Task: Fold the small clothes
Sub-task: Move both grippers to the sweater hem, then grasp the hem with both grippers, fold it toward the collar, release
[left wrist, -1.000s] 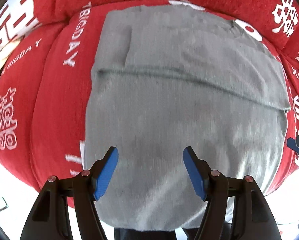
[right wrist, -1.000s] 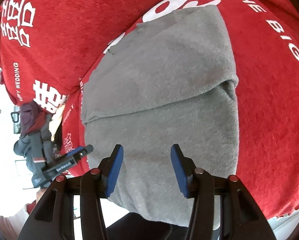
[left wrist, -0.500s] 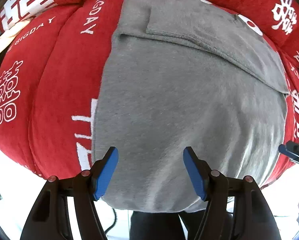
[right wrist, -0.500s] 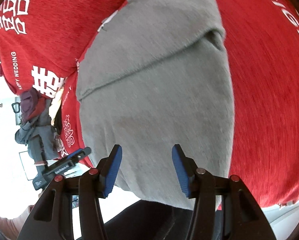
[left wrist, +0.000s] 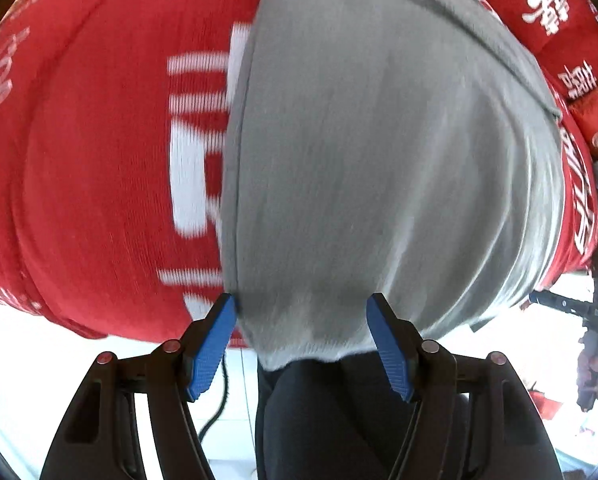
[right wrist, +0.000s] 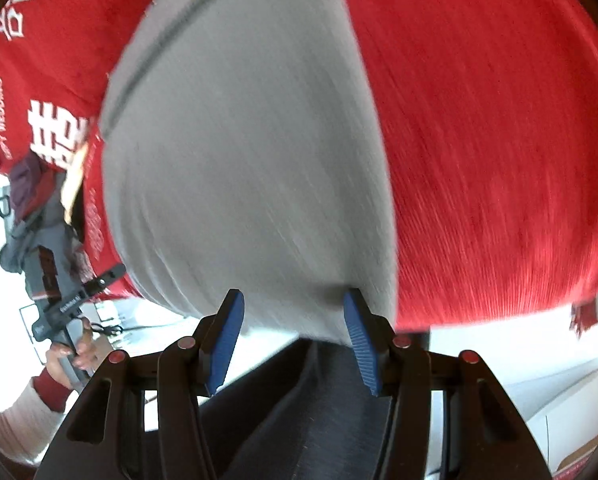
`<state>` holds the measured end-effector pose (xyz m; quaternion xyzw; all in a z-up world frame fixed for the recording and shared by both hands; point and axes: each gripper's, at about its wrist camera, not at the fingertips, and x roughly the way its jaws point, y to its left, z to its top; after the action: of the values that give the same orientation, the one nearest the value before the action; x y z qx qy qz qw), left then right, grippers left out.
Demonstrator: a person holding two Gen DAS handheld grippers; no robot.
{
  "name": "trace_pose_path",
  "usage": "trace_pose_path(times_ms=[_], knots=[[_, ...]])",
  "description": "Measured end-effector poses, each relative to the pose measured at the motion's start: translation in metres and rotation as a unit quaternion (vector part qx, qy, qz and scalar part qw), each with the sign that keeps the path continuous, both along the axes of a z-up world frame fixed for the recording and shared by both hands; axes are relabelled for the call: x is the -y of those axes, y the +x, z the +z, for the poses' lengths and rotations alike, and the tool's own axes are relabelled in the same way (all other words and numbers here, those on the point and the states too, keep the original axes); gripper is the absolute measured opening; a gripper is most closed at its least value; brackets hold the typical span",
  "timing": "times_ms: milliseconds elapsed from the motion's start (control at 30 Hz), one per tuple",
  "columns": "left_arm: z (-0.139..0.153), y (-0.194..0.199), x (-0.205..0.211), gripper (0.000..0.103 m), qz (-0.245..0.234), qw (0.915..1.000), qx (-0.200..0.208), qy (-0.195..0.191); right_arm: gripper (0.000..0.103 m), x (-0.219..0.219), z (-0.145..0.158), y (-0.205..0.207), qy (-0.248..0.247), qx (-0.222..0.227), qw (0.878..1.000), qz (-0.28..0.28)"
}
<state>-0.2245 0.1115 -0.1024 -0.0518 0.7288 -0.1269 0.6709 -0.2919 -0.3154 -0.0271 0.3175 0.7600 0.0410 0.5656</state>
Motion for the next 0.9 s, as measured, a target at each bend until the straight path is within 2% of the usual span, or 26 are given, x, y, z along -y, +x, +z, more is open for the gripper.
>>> trace_pose_path(times_ms=[167, 233, 333, 433, 567, 733, 767, 800, 833, 867, 900], knots=[[-0.022, -0.023, -0.005, 0.069, -0.011, 0.9996, -0.016, -0.021, 0.056, -0.004, -0.015, -0.028, -0.015, -0.013, 1.0, 0.021], [-0.025, -0.03, -0.003, 0.077, -0.017, 0.9995, -0.012, -0.026, 0.056, -0.003, -0.025, -0.036, -0.016, -0.018, 1.0, 0.02], [-0.03, -0.031, 0.001, 0.077, -0.026, 0.9994, -0.003, -0.024, 0.056, -0.006, -0.036, -0.041, -0.01, -0.019, 1.0, 0.02], [-0.033, -0.035, 0.009, 0.077, -0.016, 0.9993, -0.006, -0.033, 0.056, -0.015, -0.047, -0.044, 0.009, -0.018, 0.999, 0.029], [-0.046, -0.039, 0.013, 0.077, -0.001, 0.9985, -0.028, -0.048, 0.056, -0.028, -0.06, -0.042, 0.023, -0.016, 0.999, 0.037], [-0.056, -0.044, 0.022, 0.076, 0.012, 0.9985, -0.035, -0.04, 0.058, -0.036, -0.065, -0.042, 0.032, -0.014, 0.999, 0.024], [-0.057, -0.045, 0.021, 0.073, 0.021, 0.9982, -0.035, -0.043, 0.058, -0.036, -0.066, -0.042, 0.035, -0.015, 0.999, 0.015], [-0.057, -0.045, 0.021, 0.052, 0.024, 0.9983, -0.035, -0.041, 0.055, -0.034, -0.065, -0.042, 0.037, -0.018, 0.999, 0.004], [-0.06, -0.049, 0.016, 0.022, 0.021, 0.998, -0.04, -0.043, 0.046, -0.031, -0.065, -0.043, 0.044, -0.021, 0.999, -0.013], [-0.062, -0.053, 0.011, 0.009, 0.018, 0.9964, -0.048, -0.068, 0.033, -0.026, -0.064, -0.045, 0.051, -0.025, 0.998, -0.028], [-0.062, -0.055, 0.008, 0.009, 0.018, 0.9952, -0.05, -0.082, 0.026, -0.024, -0.06, -0.046, 0.059, -0.023, 0.997, -0.037]])
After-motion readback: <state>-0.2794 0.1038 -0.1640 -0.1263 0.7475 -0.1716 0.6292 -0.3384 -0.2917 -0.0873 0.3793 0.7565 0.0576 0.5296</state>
